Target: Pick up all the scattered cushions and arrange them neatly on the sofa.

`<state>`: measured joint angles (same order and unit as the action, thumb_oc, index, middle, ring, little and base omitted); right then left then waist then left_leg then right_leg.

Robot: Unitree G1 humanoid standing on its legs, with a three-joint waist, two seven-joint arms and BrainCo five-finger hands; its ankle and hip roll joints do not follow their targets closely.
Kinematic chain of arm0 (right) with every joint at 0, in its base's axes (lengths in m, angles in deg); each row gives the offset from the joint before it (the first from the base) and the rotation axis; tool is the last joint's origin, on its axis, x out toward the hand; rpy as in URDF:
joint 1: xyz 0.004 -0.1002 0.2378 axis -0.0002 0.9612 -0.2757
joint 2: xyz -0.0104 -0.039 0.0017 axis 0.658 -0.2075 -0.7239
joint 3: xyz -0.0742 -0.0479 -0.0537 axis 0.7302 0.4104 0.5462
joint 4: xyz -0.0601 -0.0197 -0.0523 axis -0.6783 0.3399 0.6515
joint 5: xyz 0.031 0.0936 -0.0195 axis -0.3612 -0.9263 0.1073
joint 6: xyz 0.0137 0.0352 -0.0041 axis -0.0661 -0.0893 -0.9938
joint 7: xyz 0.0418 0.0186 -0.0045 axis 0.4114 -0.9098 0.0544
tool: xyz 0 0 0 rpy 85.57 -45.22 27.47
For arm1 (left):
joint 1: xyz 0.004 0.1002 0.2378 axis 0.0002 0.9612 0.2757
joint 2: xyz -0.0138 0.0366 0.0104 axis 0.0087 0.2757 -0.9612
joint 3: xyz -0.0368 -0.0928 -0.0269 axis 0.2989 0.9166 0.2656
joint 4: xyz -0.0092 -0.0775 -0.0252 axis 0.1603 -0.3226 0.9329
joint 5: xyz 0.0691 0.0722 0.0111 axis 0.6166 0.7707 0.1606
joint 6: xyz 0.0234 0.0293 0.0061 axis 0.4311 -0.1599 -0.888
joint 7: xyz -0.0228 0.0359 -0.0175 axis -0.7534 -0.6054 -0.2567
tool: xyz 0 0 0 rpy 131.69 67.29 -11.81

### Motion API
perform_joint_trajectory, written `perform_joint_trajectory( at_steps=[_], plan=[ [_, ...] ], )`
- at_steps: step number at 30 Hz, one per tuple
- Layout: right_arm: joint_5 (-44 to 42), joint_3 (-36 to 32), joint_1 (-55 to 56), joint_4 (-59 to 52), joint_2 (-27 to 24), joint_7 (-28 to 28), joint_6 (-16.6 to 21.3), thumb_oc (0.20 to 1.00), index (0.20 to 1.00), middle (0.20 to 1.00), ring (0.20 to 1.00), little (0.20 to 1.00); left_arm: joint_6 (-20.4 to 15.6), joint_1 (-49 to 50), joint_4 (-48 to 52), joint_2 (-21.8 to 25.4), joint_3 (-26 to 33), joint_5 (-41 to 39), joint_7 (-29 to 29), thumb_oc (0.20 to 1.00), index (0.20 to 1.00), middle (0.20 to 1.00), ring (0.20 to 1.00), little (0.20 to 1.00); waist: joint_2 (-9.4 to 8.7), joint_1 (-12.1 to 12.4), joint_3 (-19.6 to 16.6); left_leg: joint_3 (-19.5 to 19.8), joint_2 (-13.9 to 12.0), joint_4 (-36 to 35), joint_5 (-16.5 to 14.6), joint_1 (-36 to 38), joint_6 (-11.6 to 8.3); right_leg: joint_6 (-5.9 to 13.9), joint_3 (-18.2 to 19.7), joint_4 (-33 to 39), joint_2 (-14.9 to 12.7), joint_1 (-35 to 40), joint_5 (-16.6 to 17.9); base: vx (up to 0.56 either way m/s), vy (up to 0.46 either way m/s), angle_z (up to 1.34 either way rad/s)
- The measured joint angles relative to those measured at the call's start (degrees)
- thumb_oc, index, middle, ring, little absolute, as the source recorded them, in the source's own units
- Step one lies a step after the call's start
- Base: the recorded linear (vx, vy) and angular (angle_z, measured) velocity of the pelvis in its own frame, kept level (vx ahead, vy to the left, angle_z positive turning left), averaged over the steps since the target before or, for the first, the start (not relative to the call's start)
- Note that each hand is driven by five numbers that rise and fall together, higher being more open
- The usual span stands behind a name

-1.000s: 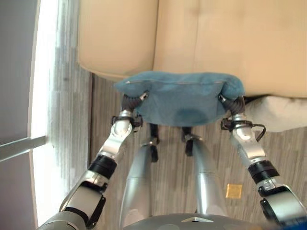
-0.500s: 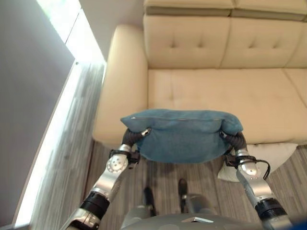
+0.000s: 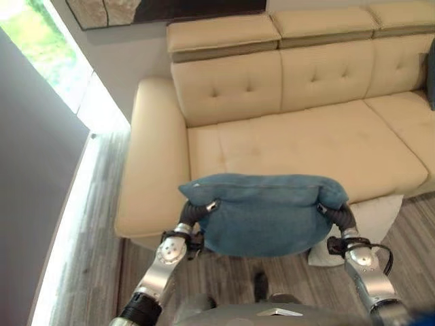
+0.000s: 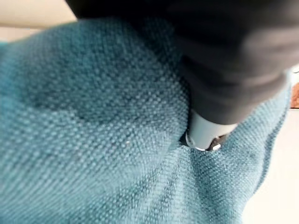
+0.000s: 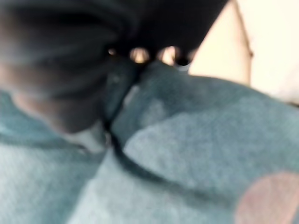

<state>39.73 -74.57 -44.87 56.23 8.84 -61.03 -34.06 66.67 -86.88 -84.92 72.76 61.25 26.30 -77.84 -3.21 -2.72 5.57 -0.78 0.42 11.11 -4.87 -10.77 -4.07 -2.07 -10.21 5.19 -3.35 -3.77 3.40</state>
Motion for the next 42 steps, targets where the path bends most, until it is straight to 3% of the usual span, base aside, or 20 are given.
perform_joint_trajectory(
  at_steps=[5,6,7,9,13,16,19,21,23,24,26,30,31,33,34,35,37,38,40,42],
  plan=[
    [1.2,0.4,-0.4,-0.5,-0.1,-0.1,-0.4,0.2,0.2,0.2,0.2,0.2,0.2,0.4,0.0,0.5,0.1,0.0,0.0,0.2,0.2,0.2,0.2,0.2,1.11,0.4,-0.3,1.2,-0.9,-10.0,3.2,4.6,1.93,0.26,3.6,-0.3,3.4,0.6,-0.1,0.12,0.138,-0.53],
    [1.2,0.2,-0.6,-0.7,0.1,-0.1,-0.5,0.2,0.2,0.2,0.2,0.2,0.2,0.3,0.0,0.5,0.3,0.0,0.0,0.2,0.2,0.2,0.2,0.2,1.62,0.2,0.0,1.2,-0.9,-12.1,6.0,6.3,3.28,0.76,4.8,-0.8,4.1,0.4,0.2,0.07,0.169,-0.46],
    [1.2,0.3,-0.7,-0.7,0.1,-0.1,-0.5,0.2,0.2,0.2,0.2,0.2,0.2,0.3,0.0,0.5,0.3,0.0,0.0,0.2,0.2,0.2,0.2,0.2,1.61,0.2,0.0,1.2,-0.9,-12.2,6.1,6.4,3.29,0.77,4.8,-0.8,4.1,0.4,0.1,0.04,0.113,-0.67],
    [1.2,0.3,-1.0,-0.8,0.4,-0.1,-0.9,0.2,0.2,0.2,0.2,0.2,0.5,0.5,0.0,0.7,0.6,0.0,0.0,0.2,0.2,0.2,0.2,0.2,2.0,0.0,0.6,-3.2,-0.8,-14.8,7.9,9.2,5.2,2.96,7.0,-4.8,3.2,-1.1,-1.8,0.05,0.112,-0.73],
    [1.3,0.6,-2.0,-0.8,1.4,0.2,-1.1,0.2,0.2,0.2,0.2,0.2,0.5,-0.3,0.0,1.5,1.7,0.0,0.0,0.2,0.2,0.2,0.2,0.2,3.11,0.1,2.3,-5.7,0.1,-15.5,7.0,12.2,6.34,7.63,5.9,-16.3,1.1,-5.1,-5.7,0.04,0.038,-0.33],
    [2.2,0.7,-2.4,-0.8,1.9,0.7,-1.3,0.2,0.2,0.2,0.2,0.2,0.5,-0.8,0.0,2.3,2.2,0.0,0.1,0.2,0.2,0.2,0.2,0.2,3.25,0.8,2.6,-6.0,0.7,-16.0,6.5,12.6,6.63,8.12,5.9,-16.1,-3.0,-6.0,-6.6,0.07,-0.059,-0.05],
    [2.4,1.0,-4.1,-0.7,2.9,1.0,-1.5,0.2,0.2,0.2,0.2,0.2,0.5,-1.1,0.0,2.9,3.5,0.0,0.2,0.2,0.2,0.2,0.2,0.2,3.55,0.9,2.8,-6.0,0.3,-16.2,5.9,12.8,6.05,11.15,6.0,-10.9,-8.4,-6.0,-3.8,0.13,-0.133,-0.19],
    [2.4,1.1,-4.1,-0.7,2.9,1.0,-1.6,0.2,0.2,0.2,0.2,0.2,0.5,-1.6,-0.1,3.0,3.5,0.0,0.3,0.2,0.2,0.2,0.2,0.2,3.83,0.7,2.9,-6.1,-0.8,-16.2,5.6,13.3,5.31,12.26,5.3,-6.0,-9.7,-6.0,-0.6,0.1,-0.137,-0.06],
    [2.4,1.4,-3.6,-0.7,2.9,1.0,-1.9,0.2,0.2,0.2,0.2,0.2,0.5,-1.4,-0.1,3.4,3.6,0.0,0.2,0.2,0.2,0.2,0.2,0.2,2.29,0.6,2.5,-6.4,-1.0,-16.2,4.9,14.7,3.65,13.1,4.1,-2.2,-10.6,-4.6,2.7,0.14,-0.172,0.14],
    [2.4,1.4,-3.0,-0.3,2.1,1.0,-2.0,0.2,0.2,0.2,0.2,0.2,0.5,-0.3,-0.5,1.6,3.2,0.0,0.1,0.2,0.2,0.2,0.2,0.2,2.5,0.2,1.9,-5.3,-2.0,-16.2,4.1,16.1,2.05,11.05,3.7,-0.8,-9.2,-2.4,6.5,0.14,-0.21,0.2],
    [2.5,1.0,-3.0,-0.3,0.7,0.9,-2.1,0.2,0.2,0.2,0.2,0.2,0.5,1.1,-0.4,-0.9,3.2,0.0,-0.1,0.2,0.2,0.2,0.2,0.2,4.77,0.3,0.9,-4.9,-5.3,-15.6,3.9,15.8,0.89,10.1,3.1,0.0,-5.5,-1.5,5.9,0.11,-0.177,0.09],
    [3.3,0.4,-3.3,-0.3,-0.7,0.9,-2.0,0.2,0.2,0.2,0.2,0.2,0.5,0.7,-1.1,-2.4,2.7,-0.1,-0.1,0.2,0.2,0.2,0.2,0.2,4.62,-0.2,0.9,-3.9,-8.4,-11.6,5.4,14.0,-0.14,7.85,1.1,0.0,-2.5,0.4,4.2,0.07,-0.23,0.26],
    [3.3,0.0,-2.6,-0.3,-0.7,0.8,-2.1,0.2,0.2,0.2,0.2,0.2,0.6,-0.8,-2.2,-2.5,1.8,-0.4,0.0,0.2,0.2,0.2,0.2,0.2,3.21,-0.8,0.9,-1.8,-8.4,-7.7,6.0,11.4,-1.02,7.53,-0.5,0.1,-2.7,1.1,3.3,0.02,-0.157,0.67],
    [3.3,-0.2,-2.5,-0.4,-1.3,0.8,-1.9,0.2,0.2,0.2,0.2,0.2,0.5,-1.1,-2.5,-2.5,1.4,-0.8,0.0,0.2,0.2,0.2,0.2,0.2,2.61,-0.2,0.9,-1.1,-8.9,-3.4,7.6,8.0,-2.27,6.51,-1.7,0.0,-2.1,1.3,2.5,0.02,-0.129,0.67],
    [3.3,-0.9,-2.3,-0.4,-1.5,0.8,-2.0,0.2,0.2,0.2,0.2,0.2,0.6,-2.5,-3.4,-2.4,0.4,-1.2,0.0,0.2,0.2,0.2,0.2,0.2,1.36,-0.9,1.4,0.1,-8.5,2.8,8.8,3.7,-4.03,5.24,-1.8,0.0,-2.6,1.4,1.7,0.01,-0.053,0.85],
    [3.3,-1.1,-2.5,-0.4,-1.5,0.8,-2.0,0.2,0.2,0.2,0.2,0.2,0.6,-2.5,-3.5,-2.4,0.2,-1.8,-0.1,0.2,0.2,0.2,0.2,0.2,0.64,0.1,1.7,0.0,-8.1,6.0,8.9,1.0,-4.4,3.98,-2.8,0.0,-2.8,1.6,1.3,0.06,-0.087,0.7],
    [3.3,-1.1,-2.7,-0.4,-1.7,0.8,-2.0,0.2,0.2,0.2,0.2,0.2,0.6,-2.3,-3.5,-2.3,-0.2,-2.7,-0.2,0.2,0.2,0.2,0.2,0.2,0.09,0.8,2.0,-0.7,-4.7,5.9,7.6,-0.5,-3.06,2.43,-3.3,0.0,-2.7,1.8,0.4,0.09,-0.051,0.4],
    [3.2,-1.2,-2.5,-0.3,-1.6,0.8,-2.0,0.2,0.2,0.2,0.2,0.2,0.7,-2.4,-3.5,-2.1,-0.5,-2.7,-0.2,0.2,0.2,0.2,0.2,0.2,-0.25,0.6,2.2,-3.3,-3.2,4.4,6.6,-1.0,-1.73,1.97,-4.0,0.0,-2.8,2.2,0.0,0.06,0.005,0.48],
    [2.8,-1.0,-2.0,-0.4,-1.2,0.7,-2.1,0.2,0.2,0.2,0.2,0.2,0.7,-2.6,-3.4,-1.9,-0.3,-2.7,-0.1,0.2,0.2,0.2,0.2,0.2,-0.02,0.7,2.1,-10.1,-3.5,1.0,6.4,-1.6,0.43,1.23,-5.6,-1.0,-1.5,1.9,-0.8,0.16,0.098,0.27],
    [2.7,-0.6,-1.8,-0.4,-0.9,0.8,-2.1,0.2,0.2,0.2,0.2,0.2,0.7,-2.2,-3.4,-1.1,-0.3,-2.7,-0.1,0.2,0.2,0.2,0.2,0.2,0.3,0.4,1.8,-9.7,-4.1,-1.5,6.1,0.6,1.25,1.94,-5.6,-2.2,-0.3,2.4,-1.7,0.21,0.144,-0.15]
  ],
)
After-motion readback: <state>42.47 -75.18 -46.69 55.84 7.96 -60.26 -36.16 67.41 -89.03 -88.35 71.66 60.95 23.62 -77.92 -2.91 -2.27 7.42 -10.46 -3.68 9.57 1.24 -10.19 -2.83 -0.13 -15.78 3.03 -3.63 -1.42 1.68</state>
